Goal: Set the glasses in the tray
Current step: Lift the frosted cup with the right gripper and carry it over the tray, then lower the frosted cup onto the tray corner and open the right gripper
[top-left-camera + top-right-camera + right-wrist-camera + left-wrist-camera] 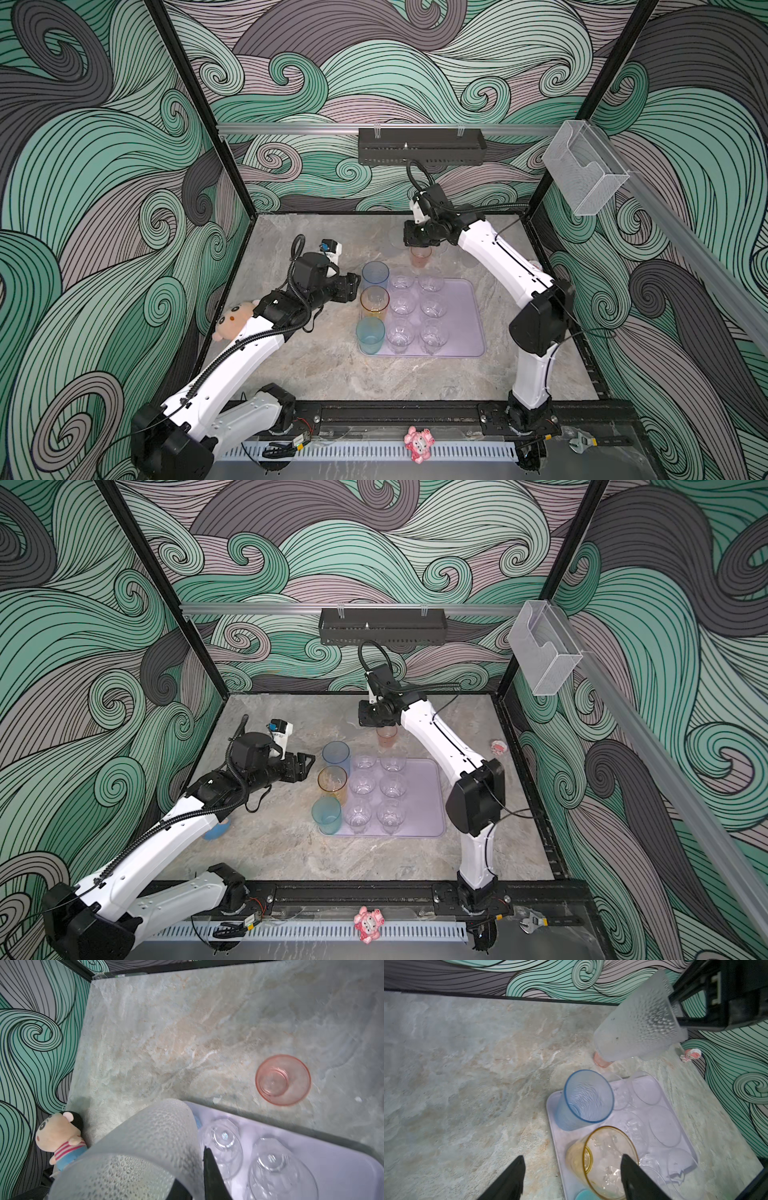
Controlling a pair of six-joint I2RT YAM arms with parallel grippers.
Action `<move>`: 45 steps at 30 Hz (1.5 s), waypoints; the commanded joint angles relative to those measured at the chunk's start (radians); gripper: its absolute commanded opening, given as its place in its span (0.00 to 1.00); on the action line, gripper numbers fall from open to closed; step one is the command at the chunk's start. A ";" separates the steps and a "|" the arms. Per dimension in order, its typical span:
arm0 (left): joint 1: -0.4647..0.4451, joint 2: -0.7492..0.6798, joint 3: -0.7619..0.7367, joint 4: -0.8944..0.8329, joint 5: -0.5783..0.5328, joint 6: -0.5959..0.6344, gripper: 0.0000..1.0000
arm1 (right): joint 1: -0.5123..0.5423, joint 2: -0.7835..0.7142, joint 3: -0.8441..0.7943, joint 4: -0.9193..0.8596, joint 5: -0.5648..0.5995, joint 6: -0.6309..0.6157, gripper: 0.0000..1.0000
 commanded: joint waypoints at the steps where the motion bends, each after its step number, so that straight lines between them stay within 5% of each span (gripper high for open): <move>1: -0.073 0.007 0.042 0.018 -0.059 0.059 0.74 | -0.033 -0.186 -0.180 0.083 0.034 0.027 0.12; 7: -0.160 0.053 0.059 0.048 -0.073 0.135 0.75 | -0.189 -0.431 -0.509 0.128 0.058 0.059 0.12; 13: -0.164 0.070 0.049 0.075 -0.048 0.141 0.75 | -0.310 -0.505 -0.654 0.074 0.179 0.039 0.12; 31: -0.158 0.025 -0.057 0.086 -0.311 0.133 0.75 | -0.328 -0.232 -0.639 0.108 0.224 0.024 0.11; 45: -0.109 0.021 -0.121 0.147 -0.300 0.125 0.76 | -0.316 -0.079 -0.555 0.068 0.236 0.005 0.16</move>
